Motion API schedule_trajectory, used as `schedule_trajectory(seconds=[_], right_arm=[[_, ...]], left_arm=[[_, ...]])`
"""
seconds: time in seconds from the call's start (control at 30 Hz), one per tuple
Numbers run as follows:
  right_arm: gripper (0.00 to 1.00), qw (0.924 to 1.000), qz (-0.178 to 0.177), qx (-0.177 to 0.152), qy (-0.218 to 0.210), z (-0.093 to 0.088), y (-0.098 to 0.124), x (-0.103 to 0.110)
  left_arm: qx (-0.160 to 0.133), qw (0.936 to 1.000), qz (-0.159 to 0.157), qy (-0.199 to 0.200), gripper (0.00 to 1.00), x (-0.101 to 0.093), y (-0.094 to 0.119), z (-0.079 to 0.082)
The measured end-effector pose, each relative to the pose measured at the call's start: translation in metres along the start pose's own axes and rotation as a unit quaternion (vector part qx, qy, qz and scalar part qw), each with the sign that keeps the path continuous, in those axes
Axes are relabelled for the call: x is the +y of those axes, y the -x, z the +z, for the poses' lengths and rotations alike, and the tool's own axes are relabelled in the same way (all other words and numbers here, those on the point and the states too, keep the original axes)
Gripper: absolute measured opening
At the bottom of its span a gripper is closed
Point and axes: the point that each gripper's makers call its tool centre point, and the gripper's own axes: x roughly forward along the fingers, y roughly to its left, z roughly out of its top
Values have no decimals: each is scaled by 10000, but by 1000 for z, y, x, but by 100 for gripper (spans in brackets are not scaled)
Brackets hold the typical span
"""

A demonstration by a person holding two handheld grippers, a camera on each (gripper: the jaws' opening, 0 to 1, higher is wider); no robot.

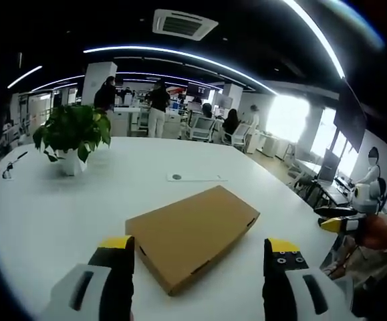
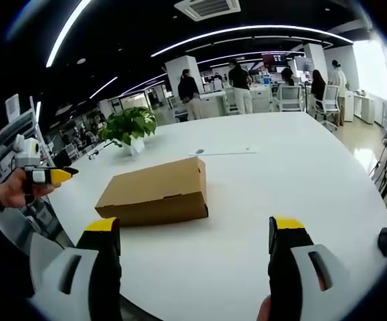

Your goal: Operate the shoe box by opening the lid, removing the specified soft item, and placing it in the target area until the item is outside and the box remains undamaged.

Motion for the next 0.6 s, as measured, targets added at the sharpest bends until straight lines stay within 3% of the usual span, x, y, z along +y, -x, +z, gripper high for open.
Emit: schedule_trajectory(seconds=[0.6], right_arm=[[86, 9999, 136, 76, 16, -1, -10, 8]], left_arm=[[25, 9999, 57, 108, 81, 6, 1, -6]])
